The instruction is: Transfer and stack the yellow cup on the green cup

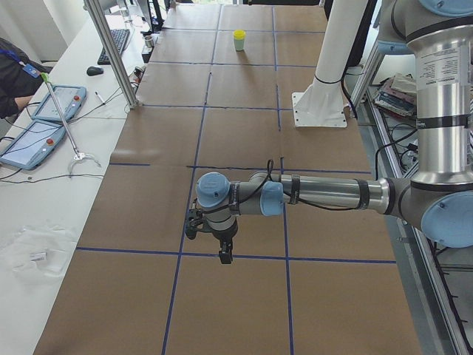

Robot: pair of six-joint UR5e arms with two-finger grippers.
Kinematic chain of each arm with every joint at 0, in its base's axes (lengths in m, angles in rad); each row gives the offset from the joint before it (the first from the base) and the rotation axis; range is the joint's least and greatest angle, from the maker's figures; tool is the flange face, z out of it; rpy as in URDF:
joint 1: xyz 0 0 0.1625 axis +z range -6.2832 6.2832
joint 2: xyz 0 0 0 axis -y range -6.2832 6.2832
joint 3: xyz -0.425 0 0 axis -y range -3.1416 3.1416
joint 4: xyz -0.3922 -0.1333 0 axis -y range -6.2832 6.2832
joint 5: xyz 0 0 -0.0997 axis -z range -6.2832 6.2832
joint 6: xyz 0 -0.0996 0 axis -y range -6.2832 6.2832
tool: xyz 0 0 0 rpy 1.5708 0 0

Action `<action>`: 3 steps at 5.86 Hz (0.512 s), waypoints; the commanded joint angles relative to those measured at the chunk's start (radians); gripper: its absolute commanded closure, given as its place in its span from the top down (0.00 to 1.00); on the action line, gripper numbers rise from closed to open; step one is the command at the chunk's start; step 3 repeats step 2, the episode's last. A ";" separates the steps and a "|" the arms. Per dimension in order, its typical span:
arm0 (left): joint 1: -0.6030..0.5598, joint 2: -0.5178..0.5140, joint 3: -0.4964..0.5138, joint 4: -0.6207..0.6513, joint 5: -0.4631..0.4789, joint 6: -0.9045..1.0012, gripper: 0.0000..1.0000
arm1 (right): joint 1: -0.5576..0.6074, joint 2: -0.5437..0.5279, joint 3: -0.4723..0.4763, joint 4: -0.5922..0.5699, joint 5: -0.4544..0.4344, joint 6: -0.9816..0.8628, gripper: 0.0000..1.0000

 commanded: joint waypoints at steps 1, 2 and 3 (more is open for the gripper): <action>0.000 0.003 -0.003 0.000 0.000 -0.002 1.00 | 0.000 -0.001 -0.001 0.000 0.000 0.000 1.00; 0.000 0.005 -0.002 0.000 0.002 -0.002 1.00 | 0.000 -0.002 -0.002 0.000 0.000 0.000 1.00; 0.000 0.005 -0.002 0.000 0.002 -0.002 1.00 | 0.000 -0.002 -0.002 0.000 0.000 0.000 1.00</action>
